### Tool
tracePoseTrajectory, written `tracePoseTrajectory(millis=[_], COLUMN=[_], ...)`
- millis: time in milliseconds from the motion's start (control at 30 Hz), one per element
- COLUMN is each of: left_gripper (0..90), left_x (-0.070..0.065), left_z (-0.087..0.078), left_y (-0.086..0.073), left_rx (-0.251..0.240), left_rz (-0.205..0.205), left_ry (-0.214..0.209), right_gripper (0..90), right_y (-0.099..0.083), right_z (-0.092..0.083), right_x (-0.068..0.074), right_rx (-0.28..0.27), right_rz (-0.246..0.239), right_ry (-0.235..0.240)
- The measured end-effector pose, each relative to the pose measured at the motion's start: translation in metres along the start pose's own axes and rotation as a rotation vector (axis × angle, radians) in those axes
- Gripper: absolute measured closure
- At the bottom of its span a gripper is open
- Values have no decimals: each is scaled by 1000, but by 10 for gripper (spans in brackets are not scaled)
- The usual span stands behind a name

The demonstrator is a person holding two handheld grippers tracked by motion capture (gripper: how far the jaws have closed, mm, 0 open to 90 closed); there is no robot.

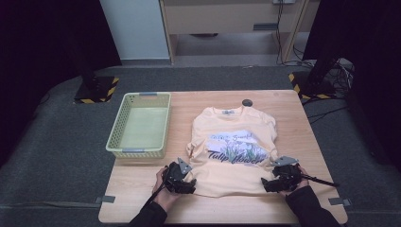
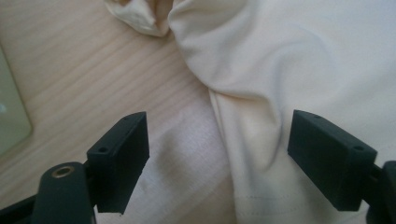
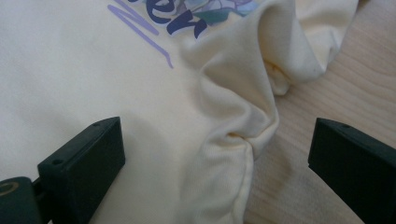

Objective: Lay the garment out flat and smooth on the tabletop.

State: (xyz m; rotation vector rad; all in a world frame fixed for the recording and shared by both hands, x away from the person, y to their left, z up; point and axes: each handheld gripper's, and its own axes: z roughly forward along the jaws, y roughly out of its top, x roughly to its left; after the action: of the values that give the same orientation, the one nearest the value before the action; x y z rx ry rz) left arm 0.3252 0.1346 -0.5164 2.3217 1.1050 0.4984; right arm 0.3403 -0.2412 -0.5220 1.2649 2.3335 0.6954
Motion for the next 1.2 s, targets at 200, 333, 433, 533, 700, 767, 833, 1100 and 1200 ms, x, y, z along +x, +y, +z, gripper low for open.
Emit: tracePoseTrajectory(millis=[200, 333, 433, 533, 700, 767, 833, 1100, 1200], left_gripper=[157, 144, 137, 134, 127, 129, 128, 134, 150], left_x=[-13, -21, -26, -28, -26, -22, -15, 12, 22], left_z=[-6, -10, -12, -13, -16, -19, -22, -24, -20], left_y=[-8, -13, -16, -17, -19, -18, -14, 11, 25], left_rx=[3, 9, 9, 14, 27, 14, -12, -111, -139], left_rz=[-5, -3, 4, 5, -8, -17, -46, -120, -140], left_ry=[-53, -86, -112, -129, -151, -147, -145, -114, -110], right_gripper=[37, 37, 37, 37, 38, 43, 44, 43, 47], right_y=[-12, -19, -26, -31, -36, -35, -32, -19, -17], right_z=[-8, -14, -19, -23, -28, -30, -33, -42, -39], right_x=[-6, -9, -10, -12, -10, -10, -11, -18, -16], right_rx=[9, 18, 31, 44, 59, 65, 35, -137, -163], right_rz=[8, 12, 18, 36, 30, 19, 28, 92, 104], right_ry=[8, 15, 22, 34, 42, 31, 30, 114, 162])
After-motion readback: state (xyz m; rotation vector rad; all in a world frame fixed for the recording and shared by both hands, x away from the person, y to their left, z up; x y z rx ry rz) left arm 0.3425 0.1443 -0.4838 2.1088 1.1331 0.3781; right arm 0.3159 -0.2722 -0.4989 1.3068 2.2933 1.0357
